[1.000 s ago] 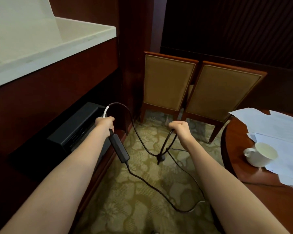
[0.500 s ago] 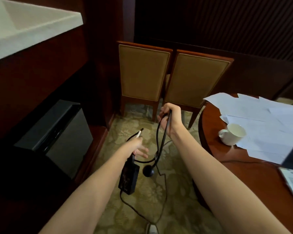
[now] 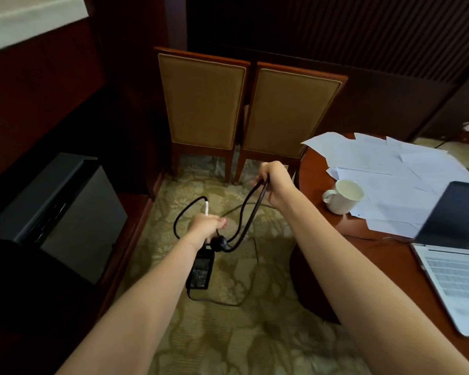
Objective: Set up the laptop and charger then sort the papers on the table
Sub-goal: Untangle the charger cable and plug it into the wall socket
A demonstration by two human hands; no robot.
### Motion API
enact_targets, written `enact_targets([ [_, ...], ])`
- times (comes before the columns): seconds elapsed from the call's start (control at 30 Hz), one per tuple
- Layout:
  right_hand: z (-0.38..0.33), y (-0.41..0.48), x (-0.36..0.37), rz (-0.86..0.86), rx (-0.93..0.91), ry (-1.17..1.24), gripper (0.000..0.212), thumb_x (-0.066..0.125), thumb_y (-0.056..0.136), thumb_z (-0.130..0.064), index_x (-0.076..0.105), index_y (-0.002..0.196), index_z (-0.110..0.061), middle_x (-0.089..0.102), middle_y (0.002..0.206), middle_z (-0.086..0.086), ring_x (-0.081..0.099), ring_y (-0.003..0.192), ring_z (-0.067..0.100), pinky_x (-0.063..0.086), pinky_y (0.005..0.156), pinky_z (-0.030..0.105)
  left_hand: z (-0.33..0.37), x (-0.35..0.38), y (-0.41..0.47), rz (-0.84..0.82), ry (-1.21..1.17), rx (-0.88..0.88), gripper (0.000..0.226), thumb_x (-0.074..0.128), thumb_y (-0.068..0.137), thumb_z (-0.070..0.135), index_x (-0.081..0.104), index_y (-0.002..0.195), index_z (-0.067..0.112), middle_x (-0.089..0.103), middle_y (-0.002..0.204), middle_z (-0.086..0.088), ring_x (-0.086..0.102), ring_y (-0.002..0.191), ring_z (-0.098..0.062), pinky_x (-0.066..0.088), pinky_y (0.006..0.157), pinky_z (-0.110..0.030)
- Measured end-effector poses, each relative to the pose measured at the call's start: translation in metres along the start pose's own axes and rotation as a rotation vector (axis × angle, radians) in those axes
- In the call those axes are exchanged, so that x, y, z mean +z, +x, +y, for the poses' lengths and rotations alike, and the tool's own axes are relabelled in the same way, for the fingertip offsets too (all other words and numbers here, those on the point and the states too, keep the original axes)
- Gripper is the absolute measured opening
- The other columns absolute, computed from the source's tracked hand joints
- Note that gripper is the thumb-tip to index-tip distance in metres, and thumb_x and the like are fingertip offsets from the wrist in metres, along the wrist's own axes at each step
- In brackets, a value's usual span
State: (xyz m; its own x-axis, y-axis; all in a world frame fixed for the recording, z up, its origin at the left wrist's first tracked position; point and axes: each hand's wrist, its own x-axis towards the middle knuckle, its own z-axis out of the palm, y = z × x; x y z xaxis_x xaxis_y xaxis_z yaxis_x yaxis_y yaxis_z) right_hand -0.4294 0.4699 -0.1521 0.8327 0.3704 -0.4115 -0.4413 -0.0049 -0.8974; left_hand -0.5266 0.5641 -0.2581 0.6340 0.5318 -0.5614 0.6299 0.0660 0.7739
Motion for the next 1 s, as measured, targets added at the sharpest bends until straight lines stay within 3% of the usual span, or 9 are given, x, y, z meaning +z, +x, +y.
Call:
enact_targets([
  [0.1, 0.009, 0.011, -0.022, -0.010, -0.006, -0.339, 0.029, 0.029, 0.080, 0.010, 0.036, 0.061, -0.011, 0.036, 0.069, 0.007, 0.034, 0.062, 0.018, 0.029, 0.058, 0.028, 0.010, -0.001, -0.001, 0.051, 0.007, 0.039, 0.022, 0.052, 0.095, 0.022, 0.071, 0.088, 0.013, 0.065, 0.077, 0.007, 0.044, 0.059, -0.010, 0.036, 0.053, -0.024],
  [0.17, 0.013, 0.015, -0.035, -0.047, 0.013, -0.591, 0.028, 0.032, 0.087, 0.006, 0.038, 0.066, -0.010, 0.041, 0.071, 0.008, 0.043, 0.069, 0.021, 0.035, 0.062, 0.032, 0.020, -0.001, -0.006, 0.049, 0.045, 0.079, 0.030, 0.048, 0.097, 0.024, 0.064, 0.073, 0.018, 0.059, 0.068, 0.006, 0.041, 0.058, -0.010, 0.036, 0.065, -0.025],
  [0.37, -0.002, 0.004, -0.075, -0.065, 0.028, -1.151, 0.022, 0.035, 0.095, -0.002, 0.056, 0.098, 0.006, 0.057, 0.102, 0.016, 0.064, 0.089, 0.029, 0.052, 0.064, 0.031, 0.034, -0.016, -0.008, 0.034, 0.048, 0.167, 0.037, 0.040, 0.100, 0.024, 0.050, 0.065, 0.014, 0.044, 0.054, 0.000, 0.032, 0.031, -0.009, 0.022, 0.040, -0.018],
  [0.47, -0.004, -0.001, -0.089, -0.125, 0.022, -1.431, 0.013, 0.042, 0.093, 0.000, 0.055, 0.092, 0.004, 0.061, 0.102, 0.019, 0.062, 0.064, 0.025, 0.047, 0.040, 0.022, 0.041, -0.013, -0.013, 0.113, 0.143, 0.213, 0.039, 0.038, 0.101, 0.022, 0.046, 0.064, 0.014, 0.045, 0.051, 0.000, 0.035, 0.036, -0.011, 0.024, 0.034, -0.018],
  [0.6, -0.011, -0.005, -0.079, -0.254, 0.070, -1.548, 0.023, 0.067, 0.085, -0.017, 0.066, 0.091, 0.006, 0.060, 0.073, 0.005, 0.053, 0.057, 0.014, 0.039, 0.046, 0.016, 0.039, -0.002, -0.019, 0.228, 0.456, 0.281, 0.028, 0.039, 0.099, 0.021, 0.051, 0.076, 0.011, 0.051, 0.073, -0.004, 0.045, 0.063, -0.018, 0.028, 0.047, -0.023],
  [0.73, -0.006, -0.003, -0.082, -0.270, 0.076, -1.460, 0.019, 0.053, 0.092, -0.006, 0.060, 0.103, 0.008, 0.069, 0.075, 0.009, 0.047, 0.032, 0.006, 0.036, 0.036, 0.018, 0.034, 0.000, -0.017, 0.128, 0.375, 0.273, 0.032, 0.041, 0.098, 0.013, 0.048, 0.066, 0.016, 0.050, 0.072, -0.002, 0.048, 0.057, -0.012, 0.033, 0.048, -0.017],
  [0.83, 0.013, 0.000, -0.096, -0.239, 0.026, -1.365, 0.024, 0.038, 0.091, -0.007, 0.054, 0.105, 0.004, 0.071, 0.095, 0.017, 0.057, 0.054, 0.013, 0.042, 0.049, 0.022, 0.036, -0.003, -0.023, 0.008, 0.108, 0.223, 0.035, 0.037, 0.101, 0.023, 0.048, 0.069, 0.015, 0.044, 0.054, 0.000, 0.032, 0.027, -0.001, 0.025, 0.033, -0.014],
  [0.9, 0.028, 0.002, -0.104, -0.255, 0.022, -1.347, 0.031, 0.041, 0.089, -0.008, 0.052, 0.115, 0.003, 0.065, 0.111, 0.020, 0.064, 0.090, 0.027, 0.048, 0.070, 0.031, 0.037, -0.003, -0.027, -0.062, -0.074, 0.179, 0.034, 0.036, 0.101, 0.029, 0.050, 0.074, 0.013, 0.045, 0.042, 0.004, 0.023, 0.022, -0.001, 0.018, 0.030, -0.012],
  [1.0, 0.051, 0.006, -0.109, -0.425, 0.115, -1.269, 0.079, 0.055, 0.082, -0.001, 0.015, 0.150, -0.014, 0.029, 0.150, 0.017, 0.033, 0.137, 0.031, 0.037, 0.103, 0.036, 0.044, 0.000, -0.037, -0.192, -0.226, 0.131, 0.038, 0.032, 0.101, 0.037, 0.059, 0.091, 0.013, 0.054, 0.044, 0.007, 0.021, 0.025, -0.001, 0.017, 0.031, -0.012],
])
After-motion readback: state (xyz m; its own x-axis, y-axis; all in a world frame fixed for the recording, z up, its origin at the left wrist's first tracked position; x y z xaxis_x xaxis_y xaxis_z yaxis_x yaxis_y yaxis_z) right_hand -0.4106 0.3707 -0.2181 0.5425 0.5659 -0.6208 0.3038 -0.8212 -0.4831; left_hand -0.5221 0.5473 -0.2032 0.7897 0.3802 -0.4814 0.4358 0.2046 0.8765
